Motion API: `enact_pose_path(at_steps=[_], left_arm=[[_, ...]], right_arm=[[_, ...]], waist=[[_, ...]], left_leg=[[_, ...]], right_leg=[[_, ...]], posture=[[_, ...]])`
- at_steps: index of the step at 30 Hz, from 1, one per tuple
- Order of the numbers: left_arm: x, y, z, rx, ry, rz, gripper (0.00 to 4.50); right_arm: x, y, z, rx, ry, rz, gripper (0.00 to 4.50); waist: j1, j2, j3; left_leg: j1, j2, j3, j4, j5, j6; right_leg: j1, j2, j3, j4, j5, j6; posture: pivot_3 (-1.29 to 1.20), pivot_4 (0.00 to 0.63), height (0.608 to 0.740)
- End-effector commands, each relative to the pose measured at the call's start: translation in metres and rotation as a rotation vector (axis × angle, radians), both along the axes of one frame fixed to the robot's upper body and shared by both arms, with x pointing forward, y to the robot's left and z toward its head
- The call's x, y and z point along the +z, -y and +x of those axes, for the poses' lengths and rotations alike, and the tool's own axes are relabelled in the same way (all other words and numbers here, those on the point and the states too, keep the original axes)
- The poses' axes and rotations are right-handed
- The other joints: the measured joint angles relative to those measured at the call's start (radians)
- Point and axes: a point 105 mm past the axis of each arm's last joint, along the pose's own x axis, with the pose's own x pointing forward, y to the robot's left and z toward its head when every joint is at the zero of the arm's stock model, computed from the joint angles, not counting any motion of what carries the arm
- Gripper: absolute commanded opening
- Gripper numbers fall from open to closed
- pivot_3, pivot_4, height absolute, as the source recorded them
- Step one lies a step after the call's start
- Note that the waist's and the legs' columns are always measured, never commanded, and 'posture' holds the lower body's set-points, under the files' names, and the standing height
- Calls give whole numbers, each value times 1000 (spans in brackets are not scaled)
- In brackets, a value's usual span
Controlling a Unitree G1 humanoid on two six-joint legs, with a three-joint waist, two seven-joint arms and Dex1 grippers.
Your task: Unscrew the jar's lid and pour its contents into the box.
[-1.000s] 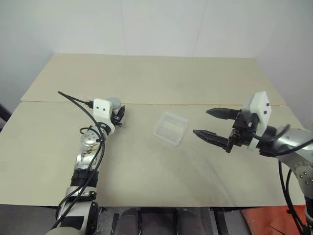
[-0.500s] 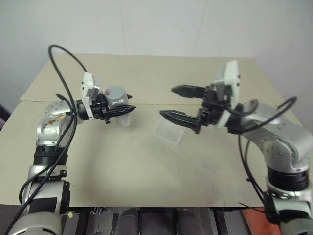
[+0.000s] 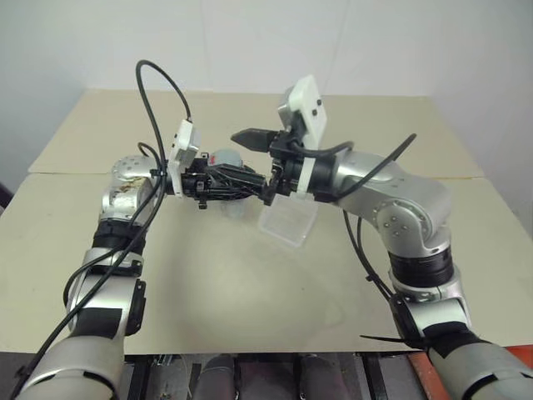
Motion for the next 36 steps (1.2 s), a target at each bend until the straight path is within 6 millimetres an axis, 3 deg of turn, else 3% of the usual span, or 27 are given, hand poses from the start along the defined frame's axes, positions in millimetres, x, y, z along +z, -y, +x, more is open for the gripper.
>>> enact_pose_path(at_steps=[1,14,17,21,26,31,36], left_arm=[[11,1,-1,-25,49,-4,2016],[10,1,-3,-34,65,-2,2016],[10,0,-4,-35,68,-3,2016],[11,0,-5,-38,73,-1,2016],[12,0,-9,-59,78,-4,2016],[21,1,-29,-159,68,-27,2016],[27,3,-58,-301,54,-20,2016]], right_arm=[[6,-1,5,-35,34,-1,4500],[3,-5,11,-30,35,-3,4500],[3,-5,10,-21,33,-4,3969],[3,-5,10,-11,28,-5,2765],[1,-4,9,37,29,-19,2765],[-4,3,-9,290,57,-61,2765],[2,13,-31,690,33,-51,2765]], waist=[[-1,0,0],[-3,0,0],[-3,0,0],[-3,0,0],[-3,0,0],[-3,1,0],[-5,1,1]], left_leg=[[0,0,0,0,0,0],[0,0,-3,0,-1,1],[0,0,-3,0,-1,1],[0,0,-3,0,-1,1],[0,0,-3,0,-1,1],[0,0,-4,0,-2,3],[2,1,-4,0,-2,3]], right_leg=[[0,0,0,0,0,0],[-1,0,0,1,0,0],[-1,0,0,1,0,0],[-1,0,0,1,0,0],[-1,0,0,1,0,0],[-1,0,1,1,0,0],[0,1,2,2,0,0]], posture=[[0,150,740],[0,150,740],[0,150,740],[0,150,740],[0,150,740],[0,150,740],[0,150,740]])
